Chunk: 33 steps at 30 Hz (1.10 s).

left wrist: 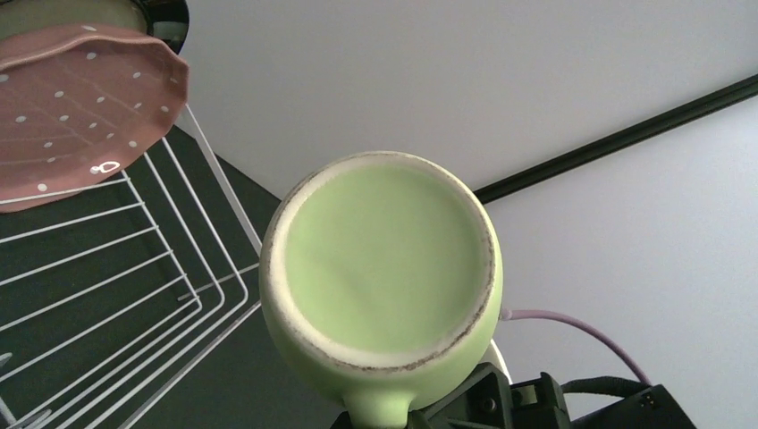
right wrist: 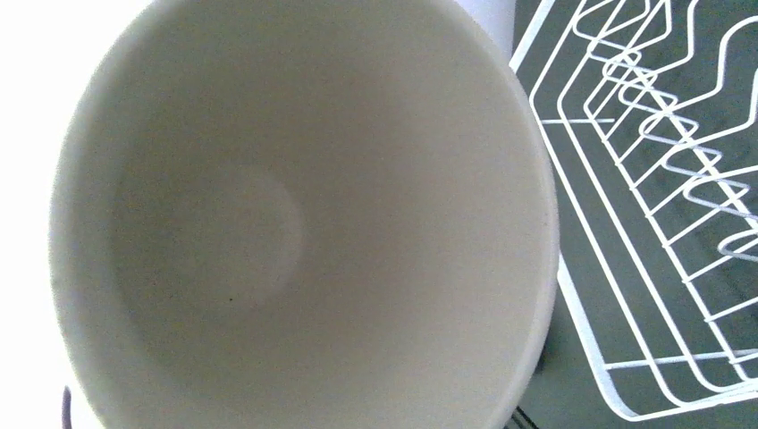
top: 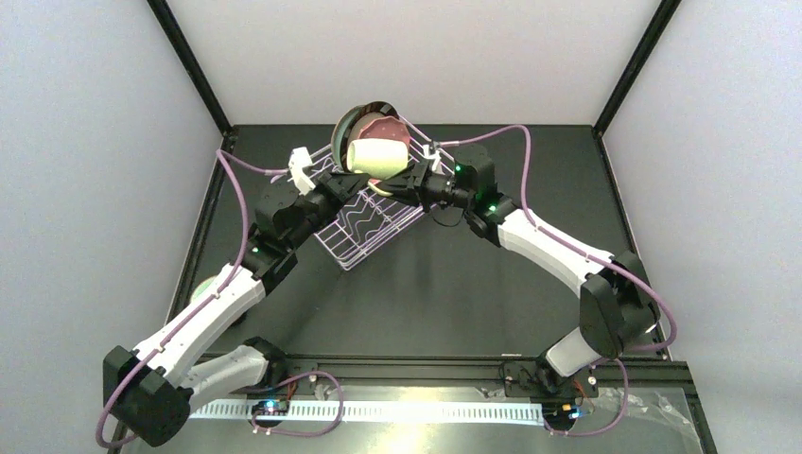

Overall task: Load the mixed dishes into the dish rack
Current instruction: Pass from the right arm to the left

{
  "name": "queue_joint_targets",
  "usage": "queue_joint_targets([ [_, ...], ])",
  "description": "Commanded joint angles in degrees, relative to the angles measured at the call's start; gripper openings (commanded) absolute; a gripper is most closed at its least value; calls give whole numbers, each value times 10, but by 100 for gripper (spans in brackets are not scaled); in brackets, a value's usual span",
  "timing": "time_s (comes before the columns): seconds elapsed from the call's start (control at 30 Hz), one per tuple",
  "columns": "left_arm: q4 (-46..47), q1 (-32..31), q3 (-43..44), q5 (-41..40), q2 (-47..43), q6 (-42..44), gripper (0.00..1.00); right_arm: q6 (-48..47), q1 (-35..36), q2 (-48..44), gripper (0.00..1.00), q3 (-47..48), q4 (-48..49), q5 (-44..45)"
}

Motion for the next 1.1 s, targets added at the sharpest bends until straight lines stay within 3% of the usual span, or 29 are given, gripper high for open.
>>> queue_joint_targets([
  [0.0,7,4,11,-40,-12,38,1,-48,6,-20,32,42,-57,-25],
  [0.33,-18,4,35,-40,-4,63,1,-149,6,-4,31,117,-197,14],
  [0.7,-39,4,61,-33,5,82,1,-202,6,8,31,138,-255,52],
  [0.9,-45,3,80,-7,28,89,1,-184,7,13,2,129,-215,33],
  [1.07,-28,2,80,11,39,88,2,-151,8,23,0,123,-169,-1],
])
